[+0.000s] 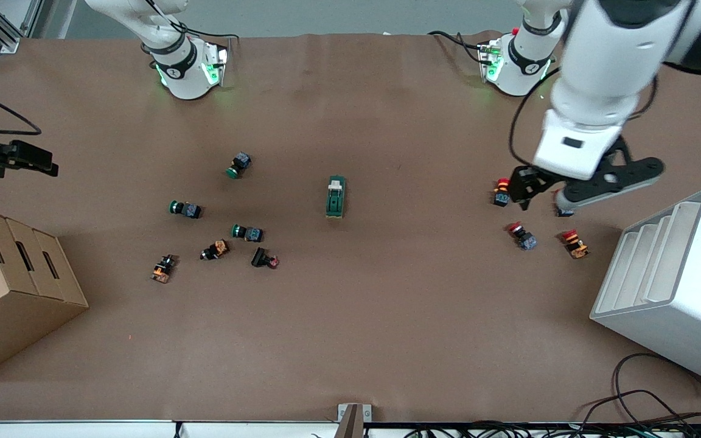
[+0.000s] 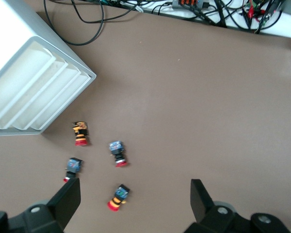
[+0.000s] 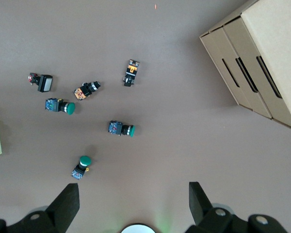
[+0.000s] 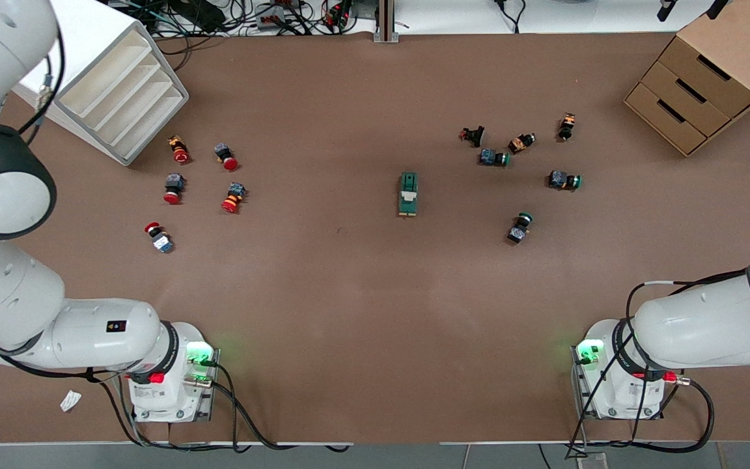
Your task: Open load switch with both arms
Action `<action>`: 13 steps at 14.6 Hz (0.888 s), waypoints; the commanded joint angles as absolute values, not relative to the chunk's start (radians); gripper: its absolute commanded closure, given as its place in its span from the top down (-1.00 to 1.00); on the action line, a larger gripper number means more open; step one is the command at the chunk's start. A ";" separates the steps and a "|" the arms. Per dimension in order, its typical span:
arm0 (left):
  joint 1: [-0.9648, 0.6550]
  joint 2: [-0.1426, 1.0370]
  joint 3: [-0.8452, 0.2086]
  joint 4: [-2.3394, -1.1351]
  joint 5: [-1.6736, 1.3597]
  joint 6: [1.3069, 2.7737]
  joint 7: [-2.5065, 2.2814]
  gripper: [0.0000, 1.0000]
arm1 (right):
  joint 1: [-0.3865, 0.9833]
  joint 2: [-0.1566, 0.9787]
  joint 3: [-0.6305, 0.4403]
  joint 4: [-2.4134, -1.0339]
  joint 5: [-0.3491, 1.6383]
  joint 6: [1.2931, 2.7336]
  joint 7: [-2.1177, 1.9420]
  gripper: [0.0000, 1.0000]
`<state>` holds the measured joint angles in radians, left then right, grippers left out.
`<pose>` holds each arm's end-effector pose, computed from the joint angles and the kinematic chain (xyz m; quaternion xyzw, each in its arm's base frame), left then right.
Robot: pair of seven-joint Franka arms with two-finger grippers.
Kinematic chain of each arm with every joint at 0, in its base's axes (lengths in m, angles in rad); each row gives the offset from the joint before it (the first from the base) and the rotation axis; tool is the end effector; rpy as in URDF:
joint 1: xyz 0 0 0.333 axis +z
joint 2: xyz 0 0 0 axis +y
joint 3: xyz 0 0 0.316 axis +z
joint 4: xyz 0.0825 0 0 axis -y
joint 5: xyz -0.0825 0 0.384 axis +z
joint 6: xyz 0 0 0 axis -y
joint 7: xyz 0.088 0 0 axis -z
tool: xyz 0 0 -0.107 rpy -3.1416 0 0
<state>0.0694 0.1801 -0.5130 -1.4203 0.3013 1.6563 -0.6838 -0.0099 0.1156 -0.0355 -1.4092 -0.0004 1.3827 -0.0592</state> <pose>0.5773 -0.2096 0.6131 -0.9866 -0.1173 -0.0897 0.0693 0.5696 -0.0246 0.6191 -0.9975 -0.0068 0.0710 0.0015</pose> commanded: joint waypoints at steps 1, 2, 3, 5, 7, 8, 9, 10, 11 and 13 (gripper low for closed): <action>0.110 0.117 -0.514 -1.440 0.255 1.628 -0.594 1.00 | -0.025 0.003 -0.026 -1.523 0.014 1.413 -0.052 1.00; 0.117 0.114 -0.514 -1.440 0.250 1.609 -0.586 1.00 | -0.026 -0.017 -0.026 -1.545 0.014 1.414 -0.052 1.00; 0.115 0.098 -0.502 -1.442 0.239 1.603 -0.568 1.00 | -0.026 -0.035 -0.026 -1.566 0.014 1.420 -0.052 1.00; 0.057 0.072 -0.375 -1.450 0.157 1.591 -0.427 1.00 | -0.026 -0.078 -0.026 -1.610 0.014 1.439 -0.052 1.00; 0.003 0.031 -0.248 -1.471 0.069 1.574 -0.316 1.00 | -0.025 -0.104 -0.026 -1.634 0.014 1.447 -0.054 1.00; -0.006 0.008 -0.218 -1.494 0.046 1.572 -0.295 1.00 | -0.025 -0.112 -0.026 -1.637 0.014 1.447 -0.054 1.00; -0.017 -0.014 -0.197 -1.524 0.040 1.569 -0.272 1.00 | -0.023 -0.118 -0.026 -1.640 0.014 1.447 -0.055 1.00; -0.034 -0.027 -0.169 -1.543 0.038 1.568 -0.247 1.00 | -0.023 -0.121 -0.025 -1.640 0.014 1.447 -0.055 1.00; -0.052 -0.043 -0.128 -1.558 0.032 1.566 -0.211 1.00 | -0.023 -0.121 -0.025 -1.640 0.014 1.448 -0.055 1.00; -0.071 -0.084 -0.075 -1.604 0.003 1.566 -0.140 1.00 | -0.025 -0.126 -0.025 -1.640 0.014 1.457 -0.054 1.00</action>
